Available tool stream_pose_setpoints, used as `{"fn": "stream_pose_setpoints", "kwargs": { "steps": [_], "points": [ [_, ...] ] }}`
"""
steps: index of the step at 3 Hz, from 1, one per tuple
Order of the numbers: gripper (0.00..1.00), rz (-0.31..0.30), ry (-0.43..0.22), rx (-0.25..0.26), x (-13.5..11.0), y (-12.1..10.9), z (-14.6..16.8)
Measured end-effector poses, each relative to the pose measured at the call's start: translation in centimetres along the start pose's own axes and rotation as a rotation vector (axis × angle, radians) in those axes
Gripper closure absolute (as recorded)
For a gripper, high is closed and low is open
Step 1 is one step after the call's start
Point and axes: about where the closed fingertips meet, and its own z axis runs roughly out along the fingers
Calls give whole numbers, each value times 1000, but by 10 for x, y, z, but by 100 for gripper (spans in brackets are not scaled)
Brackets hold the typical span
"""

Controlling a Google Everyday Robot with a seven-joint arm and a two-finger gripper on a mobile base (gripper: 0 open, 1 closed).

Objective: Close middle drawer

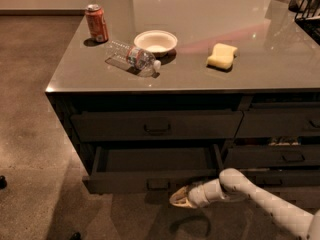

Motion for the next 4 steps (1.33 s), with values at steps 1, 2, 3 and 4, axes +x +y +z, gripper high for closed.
{"fn": "stream_pose_setpoints", "kwargs": {
  "steps": [1, 2, 3, 4],
  "points": [
    [100, -29, -15, -2, -4, -21, 10],
    [100, -74, -28, -1, -12, -51, 23],
    [100, -99, -30, -2, -15, -66, 30],
    [100, -105, -37, 0, -9, -83, 35]
  ]
}}
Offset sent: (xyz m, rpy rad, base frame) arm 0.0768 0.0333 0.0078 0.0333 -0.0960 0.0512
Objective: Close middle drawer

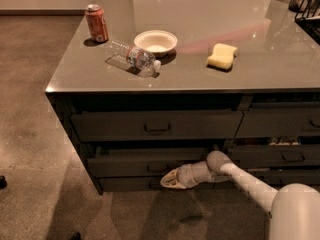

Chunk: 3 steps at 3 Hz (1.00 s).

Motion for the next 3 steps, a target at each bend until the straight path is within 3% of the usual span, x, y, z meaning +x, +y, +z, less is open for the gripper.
{"fn": "stream_pose_setpoints", "kwargs": {
  "steps": [1, 3],
  "points": [
    [100, 14, -18, 5, 17, -23, 5],
    [100, 25, -37, 19, 22, -24, -1]
  ]
}}
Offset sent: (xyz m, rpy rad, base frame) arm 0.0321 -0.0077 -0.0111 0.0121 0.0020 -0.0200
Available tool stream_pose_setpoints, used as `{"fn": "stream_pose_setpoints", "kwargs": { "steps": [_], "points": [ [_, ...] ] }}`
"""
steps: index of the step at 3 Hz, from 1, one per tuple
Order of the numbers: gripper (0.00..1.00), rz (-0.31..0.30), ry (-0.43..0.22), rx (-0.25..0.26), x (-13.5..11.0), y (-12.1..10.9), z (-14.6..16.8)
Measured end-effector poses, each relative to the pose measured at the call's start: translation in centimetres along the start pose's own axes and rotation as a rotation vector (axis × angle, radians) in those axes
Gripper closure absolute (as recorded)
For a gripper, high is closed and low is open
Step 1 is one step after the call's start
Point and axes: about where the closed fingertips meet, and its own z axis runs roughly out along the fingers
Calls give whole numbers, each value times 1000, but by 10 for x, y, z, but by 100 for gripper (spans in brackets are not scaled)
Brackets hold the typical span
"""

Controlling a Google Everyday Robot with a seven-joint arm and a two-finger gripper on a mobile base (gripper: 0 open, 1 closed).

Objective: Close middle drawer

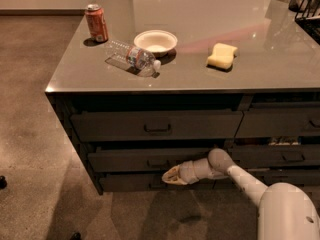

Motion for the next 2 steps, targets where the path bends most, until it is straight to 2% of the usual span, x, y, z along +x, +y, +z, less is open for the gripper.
{"fn": "stream_pose_setpoints", "kwargs": {
  "steps": [1, 2],
  "points": [
    [100, -3, -71, 19, -10, 19, -18],
    [100, 28, -89, 57, -20, 47, -45]
  ]
}}
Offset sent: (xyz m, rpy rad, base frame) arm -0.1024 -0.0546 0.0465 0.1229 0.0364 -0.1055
